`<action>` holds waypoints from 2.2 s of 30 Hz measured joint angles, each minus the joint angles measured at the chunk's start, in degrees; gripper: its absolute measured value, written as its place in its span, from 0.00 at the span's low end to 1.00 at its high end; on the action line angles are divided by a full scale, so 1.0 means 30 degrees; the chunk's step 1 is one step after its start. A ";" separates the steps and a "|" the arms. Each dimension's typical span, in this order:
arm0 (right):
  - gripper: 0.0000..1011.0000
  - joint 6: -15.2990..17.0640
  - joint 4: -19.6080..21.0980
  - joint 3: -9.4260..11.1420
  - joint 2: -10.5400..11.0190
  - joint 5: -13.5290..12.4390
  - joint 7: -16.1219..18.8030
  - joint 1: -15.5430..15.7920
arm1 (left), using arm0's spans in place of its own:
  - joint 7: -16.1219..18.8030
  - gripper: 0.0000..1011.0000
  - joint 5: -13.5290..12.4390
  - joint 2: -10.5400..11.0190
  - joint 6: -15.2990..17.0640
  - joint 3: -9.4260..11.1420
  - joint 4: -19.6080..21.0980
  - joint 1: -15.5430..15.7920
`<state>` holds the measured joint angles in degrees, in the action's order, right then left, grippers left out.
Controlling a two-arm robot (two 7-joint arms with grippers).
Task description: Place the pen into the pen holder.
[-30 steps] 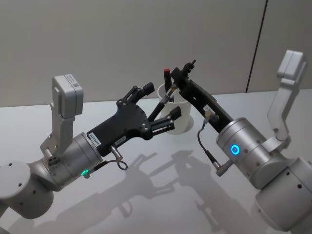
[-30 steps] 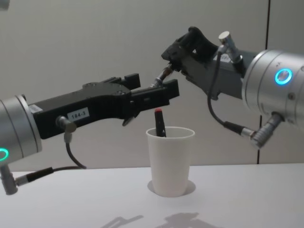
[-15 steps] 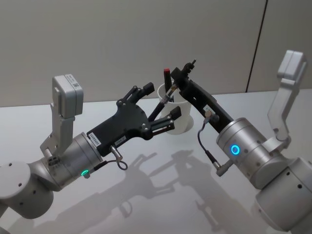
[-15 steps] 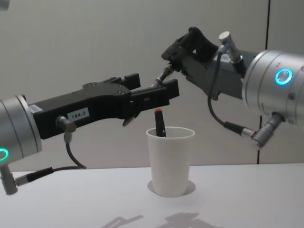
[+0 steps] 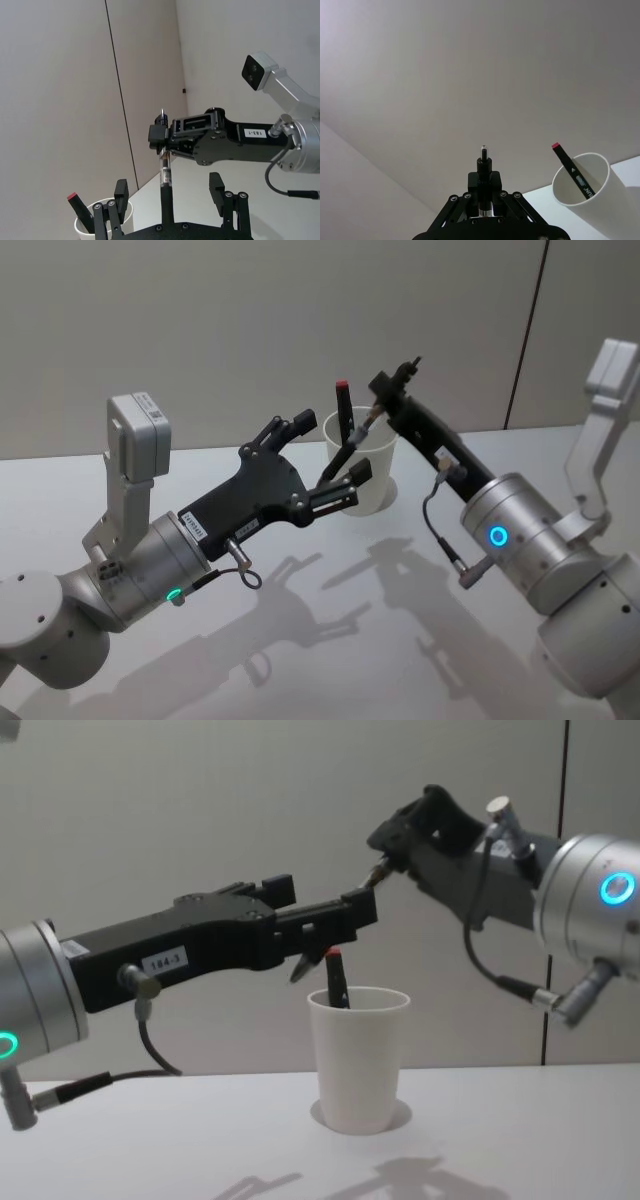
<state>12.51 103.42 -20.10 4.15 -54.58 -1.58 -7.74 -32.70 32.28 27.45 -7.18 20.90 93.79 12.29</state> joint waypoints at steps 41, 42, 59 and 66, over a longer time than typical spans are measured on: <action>0.13 -0.1606 -0.5022 0.1242 0.0410 0.3826 0.4073 -0.3995 | -0.0001 0.99 0.0000 0.0000 0.0001 -0.0001 0.0000 0.0000; 0.13 -0.1722 -0.5268 0.1214 0.0396 0.4216 0.4300 -0.4128 | -0.0001 0.99 0.0000 0.0000 0.0000 0.0000 0.0000 0.0000; 0.13 -0.3457 -0.8455 0.0657 -0.0184 0.7685 0.6585 -0.5840 | -0.0001 0.99 0.0000 0.0000 0.0001 0.0000 0.0000 0.0000; 0.13 -0.3995 -0.9416 0.0514 -0.0456 0.8212 0.6952 -0.6323 | -0.0003 0.99 0.0000 -0.0001 0.0001 -0.0001 0.0000 0.0000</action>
<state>0.53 75.17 -18.56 2.79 -29.95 19.28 -26.71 -32.71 32.28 27.45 -7.18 20.90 93.79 12.29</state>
